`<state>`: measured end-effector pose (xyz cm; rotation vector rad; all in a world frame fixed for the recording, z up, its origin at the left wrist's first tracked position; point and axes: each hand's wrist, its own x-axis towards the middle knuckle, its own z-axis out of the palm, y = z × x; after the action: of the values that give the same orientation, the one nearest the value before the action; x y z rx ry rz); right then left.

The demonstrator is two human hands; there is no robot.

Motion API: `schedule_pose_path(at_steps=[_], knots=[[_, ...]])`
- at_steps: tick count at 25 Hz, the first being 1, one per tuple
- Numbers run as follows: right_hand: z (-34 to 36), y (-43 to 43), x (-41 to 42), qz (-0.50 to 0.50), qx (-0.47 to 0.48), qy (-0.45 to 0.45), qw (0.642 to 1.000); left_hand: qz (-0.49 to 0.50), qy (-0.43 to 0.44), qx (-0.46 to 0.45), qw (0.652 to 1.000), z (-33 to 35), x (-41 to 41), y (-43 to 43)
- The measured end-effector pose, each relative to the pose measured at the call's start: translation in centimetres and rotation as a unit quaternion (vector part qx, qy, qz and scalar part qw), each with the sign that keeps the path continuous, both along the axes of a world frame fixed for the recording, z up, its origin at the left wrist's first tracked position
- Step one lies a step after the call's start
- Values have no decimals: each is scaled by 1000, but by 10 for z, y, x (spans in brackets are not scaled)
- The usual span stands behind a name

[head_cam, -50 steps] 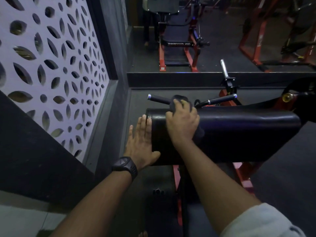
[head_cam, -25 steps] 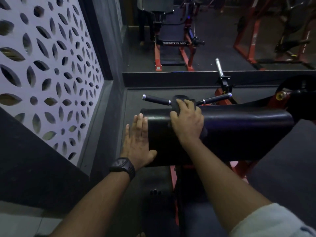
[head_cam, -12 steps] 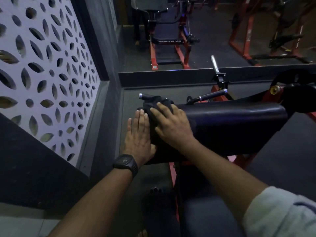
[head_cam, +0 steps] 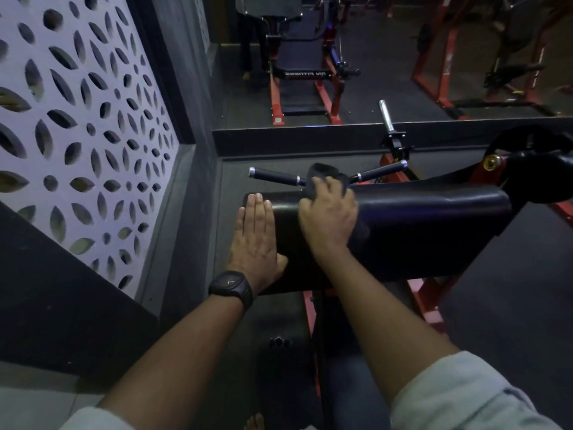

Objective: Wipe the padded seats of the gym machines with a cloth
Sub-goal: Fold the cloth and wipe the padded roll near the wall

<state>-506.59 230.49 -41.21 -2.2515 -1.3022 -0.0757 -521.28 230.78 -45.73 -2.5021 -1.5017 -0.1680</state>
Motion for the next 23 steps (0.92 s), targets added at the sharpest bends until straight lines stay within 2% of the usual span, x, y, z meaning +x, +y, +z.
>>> schedule_pose_path(at_steps=[1, 3, 4, 6, 7, 8, 9, 11, 12, 14, 15, 16, 17, 19, 20, 22, 23], knots=[[-4, -3, -14, 67, 4, -55, 996, -2, 0, 2, 1000, 1, 1, -1], [-16, -11, -3, 256, 33, -174, 950, -10, 3, 5, 1000, 2, 1, 0], [-13, -6, 16, 264, 41, -188, 945, -16, 1, 4, 1000, 3, 0, 1], [5, 5, 28, 102, 19, -64, 993, -20, -1, -4, 1000, 5, -2, 1], [8, 7, 20, 10, -9, 2, 1000, -19, -1, -9, 1000, 6, -1, 0], [8, 9, 3, -8, -12, 8, 1000, -20, 2, -12, 1000, 7, 1, 0], [3, 5, -9, 49, 8, -59, 997, -21, 9, -10, 1000, 9, 3, 0], [-12, -4, 7, 227, 37, -176, 957, -35, 20, -7, 999, 8, 7, 3], [-12, -2, 29, 238, 33, -194, 951, -44, 14, -13, 999, 9, 8, 5], [3, 5, 45, 74, 22, -66, 995, -55, -7, -18, 998, 8, 8, 7], [6, 5, 37, -16, 9, 3, 1000, -58, -18, -20, 998, 8, 9, 8], [7, 7, 19, -25, 10, 6, 1000, -58, -22, -22, 998, 6, 9, 8], [2, 3, 6, 40, 23, -59, 997, -59, -22, -23, 998, 5, 10, 8], [-12, -7, 19, 223, 44, -175, 958, -64, -26, -16, 997, 3, 12, 10], [-11, -6, 36, 229, 44, -185, 955, -64, -35, -15, 997, 2, 12, 11], [3, 0, 47, 55, 30, -57, 996, -64, -45, -19, 997, 1, 12, 12], [5, 1, 37, -34, 6, 8, 999, -63, -47, -18, 997, 0, 13, 12]])
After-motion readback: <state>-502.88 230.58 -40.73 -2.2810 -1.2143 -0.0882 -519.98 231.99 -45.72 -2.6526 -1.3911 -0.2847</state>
